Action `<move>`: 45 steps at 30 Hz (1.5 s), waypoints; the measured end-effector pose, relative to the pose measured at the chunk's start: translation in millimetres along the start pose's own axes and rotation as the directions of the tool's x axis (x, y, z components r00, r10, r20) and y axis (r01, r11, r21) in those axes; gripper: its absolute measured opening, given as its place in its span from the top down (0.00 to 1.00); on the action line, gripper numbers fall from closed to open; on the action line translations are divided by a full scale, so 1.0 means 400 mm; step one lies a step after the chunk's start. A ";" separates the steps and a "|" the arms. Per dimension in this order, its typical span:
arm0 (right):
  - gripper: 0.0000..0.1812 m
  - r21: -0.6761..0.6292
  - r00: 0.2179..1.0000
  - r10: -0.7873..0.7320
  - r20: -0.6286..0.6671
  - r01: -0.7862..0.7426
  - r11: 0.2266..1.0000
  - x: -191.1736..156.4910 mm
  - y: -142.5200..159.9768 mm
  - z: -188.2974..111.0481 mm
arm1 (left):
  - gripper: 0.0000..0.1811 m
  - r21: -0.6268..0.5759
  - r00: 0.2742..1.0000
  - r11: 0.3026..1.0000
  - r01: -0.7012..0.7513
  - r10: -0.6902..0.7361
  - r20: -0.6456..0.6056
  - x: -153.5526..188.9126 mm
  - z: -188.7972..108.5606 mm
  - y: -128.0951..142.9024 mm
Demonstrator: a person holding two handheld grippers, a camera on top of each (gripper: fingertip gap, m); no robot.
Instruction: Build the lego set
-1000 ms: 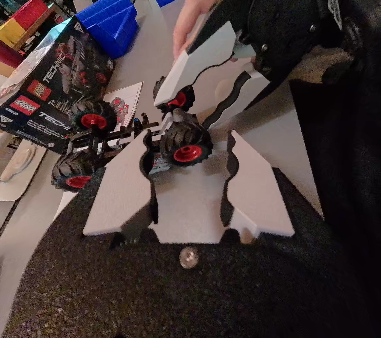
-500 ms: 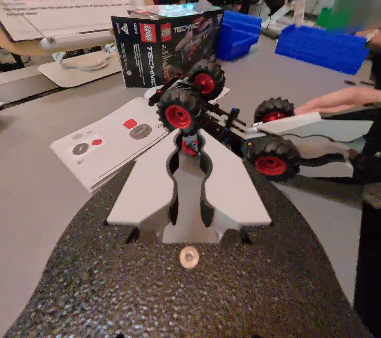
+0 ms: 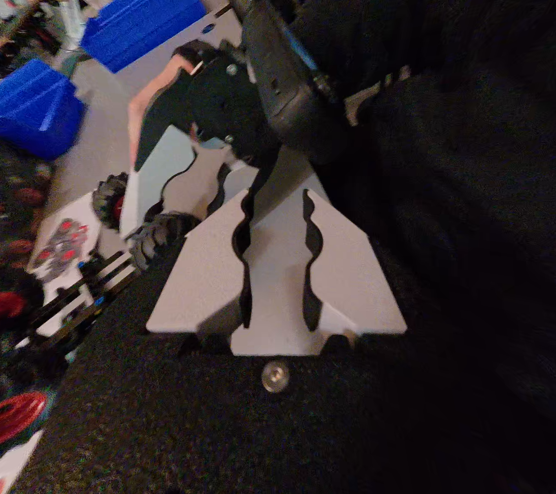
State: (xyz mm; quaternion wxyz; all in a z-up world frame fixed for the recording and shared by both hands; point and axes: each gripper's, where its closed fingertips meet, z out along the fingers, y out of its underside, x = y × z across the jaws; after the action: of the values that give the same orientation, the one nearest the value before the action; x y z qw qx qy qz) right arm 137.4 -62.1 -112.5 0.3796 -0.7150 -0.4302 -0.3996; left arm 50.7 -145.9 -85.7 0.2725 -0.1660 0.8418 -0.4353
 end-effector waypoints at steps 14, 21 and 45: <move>0.69 -0.023 0.999 0.022 -0.028 -0.023 0.999 -0.001 -0.019 0.001 | 0.68 -0.108 0.949 0.994 0.022 0.013 0.316 -0.071 -0.004 0.050; 0.73 0.052 0.996 0.088 -0.021 -0.087 0.995 -0.003 -0.056 -0.011 | 0.63 0.130 0.962 0.964 0.231 -0.246 0.118 -0.032 -0.034 -0.016; 0.69 0.133 0.996 0.086 -0.011 -0.084 0.988 -0.035 -0.139 -0.027 | 0.70 -0.147 0.899 0.978 0.149 -0.071 0.433 -0.114 -0.046 0.103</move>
State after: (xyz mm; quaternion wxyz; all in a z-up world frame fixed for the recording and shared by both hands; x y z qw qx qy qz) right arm 79.5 -57.1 -109.8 0.4462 -0.7026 -0.4218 -0.3595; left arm 74.3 -87.2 -96.6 0.4085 -0.3277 0.7866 -0.3272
